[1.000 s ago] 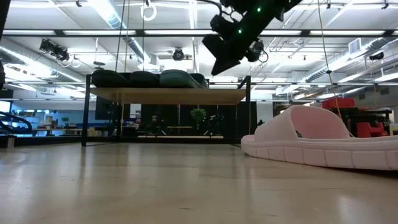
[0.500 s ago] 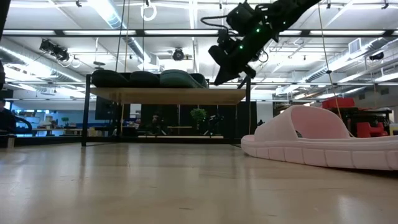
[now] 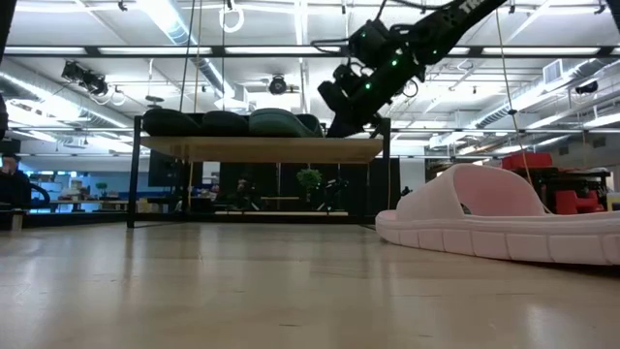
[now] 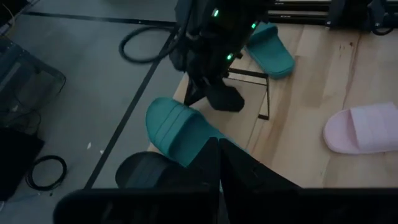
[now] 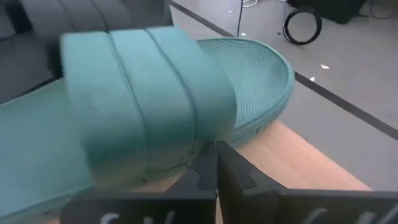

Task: Pick and place slides into the shelf
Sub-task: Put the left green slipper on the shelf, then put the green slipper on the shelf

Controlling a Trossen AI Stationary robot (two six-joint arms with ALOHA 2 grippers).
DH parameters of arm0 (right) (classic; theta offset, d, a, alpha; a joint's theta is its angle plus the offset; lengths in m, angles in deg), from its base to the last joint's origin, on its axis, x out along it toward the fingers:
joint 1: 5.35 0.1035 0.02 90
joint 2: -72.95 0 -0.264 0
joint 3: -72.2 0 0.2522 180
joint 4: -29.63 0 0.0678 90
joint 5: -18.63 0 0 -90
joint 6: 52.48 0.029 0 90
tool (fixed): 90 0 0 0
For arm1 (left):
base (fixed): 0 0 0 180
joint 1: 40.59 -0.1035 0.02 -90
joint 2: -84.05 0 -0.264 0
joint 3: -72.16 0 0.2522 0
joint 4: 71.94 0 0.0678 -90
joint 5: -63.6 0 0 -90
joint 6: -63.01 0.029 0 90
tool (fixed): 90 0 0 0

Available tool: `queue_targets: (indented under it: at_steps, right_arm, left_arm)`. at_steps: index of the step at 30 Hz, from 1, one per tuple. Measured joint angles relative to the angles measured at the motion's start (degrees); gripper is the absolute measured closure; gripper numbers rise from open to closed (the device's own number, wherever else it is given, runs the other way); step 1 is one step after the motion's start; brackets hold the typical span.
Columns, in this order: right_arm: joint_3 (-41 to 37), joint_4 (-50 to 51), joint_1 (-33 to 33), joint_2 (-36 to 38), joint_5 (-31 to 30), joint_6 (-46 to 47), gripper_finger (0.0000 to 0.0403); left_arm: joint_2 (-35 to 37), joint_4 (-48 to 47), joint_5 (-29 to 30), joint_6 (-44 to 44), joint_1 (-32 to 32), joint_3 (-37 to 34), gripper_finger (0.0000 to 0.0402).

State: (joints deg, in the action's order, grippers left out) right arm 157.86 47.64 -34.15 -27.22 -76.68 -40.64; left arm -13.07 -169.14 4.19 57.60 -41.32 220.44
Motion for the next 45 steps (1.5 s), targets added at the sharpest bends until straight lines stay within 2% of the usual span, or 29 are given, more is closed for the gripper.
queue_targets:
  at_steps: [5, 9, 16, 22, 24, 31, 36, 40, 45]
  right_arm:
    - [3.8, 0.0, 0.0, -4.2, 0.3, -0.3, 0.0403]
    - [8.5, 0.4, 0.3, -7.6, 1.1, -1.4, 0.0403]
    - [18.5, 10.3, 1.6, -10.8, 1.0, -2.5, 0.0403]
    - [21.8, 16.5, 2.4, -10.4, -4.7, -3.3, 0.0403]
    - [22.4, 17.4, 2.4, -10.0, -4.8, -4.1, 0.0403]
    - [22.9, 24.1, 2.8, -4.2, -4.8, -7.4, 0.0402]
    - [23.0, 42.8, 5.3, 4.6, -4.9, -6.9, 0.0402]
    - [23.0, 56.4, 9.5, 10.9, -5.4, -2.3, 0.0402]
    - [20.6, 67.7, 14.3, 15.0, -6.6, 6.4, 0.0402]
  left_arm:
    - [0.0, 0.4, 0.0, 0.7, 0.0, 0.0, 0.0395]
    - [0.0, 0.3, 0.0, 0.7, 0.0, 0.0, 0.0382]
    - [0.0, -0.1, 0.0, 0.7, 0.0, 0.0, 0.0382]
    - [0.0, -0.8, 0.0, 0.7, 0.0, 0.0, 0.0396]
    - [0.0, -1.0, 0.0, 0.3, 0.0, 0.0, 0.0394]
    - [0.0, -1.5, 0.0, -1.7, 0.0, 0.0, 0.0374]
    - [0.0, -1.5, 0.0, -1.4, 0.0, 0.0, 0.0379]
    - [0.0, -1.8, 0.0, -1.5, 0.0, 0.0, 0.0388]
    - [0.0, -1.8, 0.0, -3.1, 0.0, 0.0, 0.0391]
